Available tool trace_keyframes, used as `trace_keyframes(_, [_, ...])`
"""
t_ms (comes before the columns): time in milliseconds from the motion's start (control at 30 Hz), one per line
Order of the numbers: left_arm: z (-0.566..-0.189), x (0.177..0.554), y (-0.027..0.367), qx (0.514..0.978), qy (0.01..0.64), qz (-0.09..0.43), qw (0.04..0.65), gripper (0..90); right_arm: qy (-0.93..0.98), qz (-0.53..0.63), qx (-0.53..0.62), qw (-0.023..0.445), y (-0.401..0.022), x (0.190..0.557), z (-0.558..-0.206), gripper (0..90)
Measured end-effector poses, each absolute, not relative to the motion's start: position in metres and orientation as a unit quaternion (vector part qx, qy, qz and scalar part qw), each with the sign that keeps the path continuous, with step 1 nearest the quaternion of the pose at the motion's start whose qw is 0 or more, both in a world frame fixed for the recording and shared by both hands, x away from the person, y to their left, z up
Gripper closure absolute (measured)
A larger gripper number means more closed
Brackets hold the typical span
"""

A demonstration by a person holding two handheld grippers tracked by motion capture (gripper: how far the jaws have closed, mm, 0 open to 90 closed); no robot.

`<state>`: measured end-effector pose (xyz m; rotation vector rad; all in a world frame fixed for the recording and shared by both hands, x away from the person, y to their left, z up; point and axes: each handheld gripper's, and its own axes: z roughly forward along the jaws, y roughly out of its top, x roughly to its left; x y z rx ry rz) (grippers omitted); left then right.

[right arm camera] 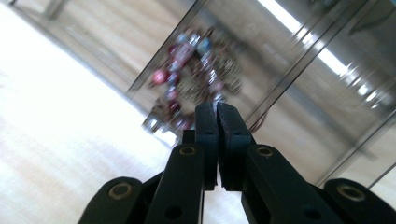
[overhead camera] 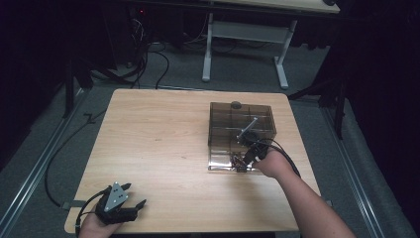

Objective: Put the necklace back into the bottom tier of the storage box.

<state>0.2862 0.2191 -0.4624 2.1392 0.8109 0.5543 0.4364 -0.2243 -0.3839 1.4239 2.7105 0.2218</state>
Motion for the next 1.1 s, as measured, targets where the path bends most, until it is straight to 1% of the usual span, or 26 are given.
trace_keyframes(267, [-0.462,0.286,0.22,0.838,0.32,0.216,0.385,22.6,0.876,0.095,0.472,0.033,-0.233,0.408,-0.386,85.8])
trace_keyframes(367, [-0.462,0.286,0.22,0.837,0.32,0.217,0.386,22.4,0.875,0.107,0.471,0.044,-0.235,0.398,-0.388,83.8])
trace_keyframes(500, [-0.462,0.286,0.22,0.836,0.321,0.217,0.388,22.4,0.864,0.145,0.48,0.046,-0.24,0.384,-0.393,80.3])
trace_keyframes(700, [-0.462,0.286,0.221,0.833,0.325,0.217,0.392,22.3,0.851,0.2,0.48,0.074,-0.245,0.364,-0.403,74.6])
trace_keyframes(767, [-0.462,0.286,0.221,0.832,0.326,0.217,0.392,22.3,0.844,0.229,0.477,0.091,-0.249,0.355,-0.408,73.3])
trace_keyframes(900, [-0.462,0.286,0.222,0.83,0.329,0.219,0.394,22.3,0.823,0.284,0.478,0.119,-0.257,0.339,-0.419,67.9])
trace_keyframes(1000, [-0.462,0.286,0.222,0.826,0.332,0.22,0.398,22.2,0.799,0.337,0.475,0.15,-0.265,0.322,-0.432,65.4])
trace_keyframes(1100, [-0.462,0.286,0.223,0.823,0.334,0.223,0.401,22.1,0.772,0.383,0.478,0.173,-0.271,0.309,-0.444,60.8])
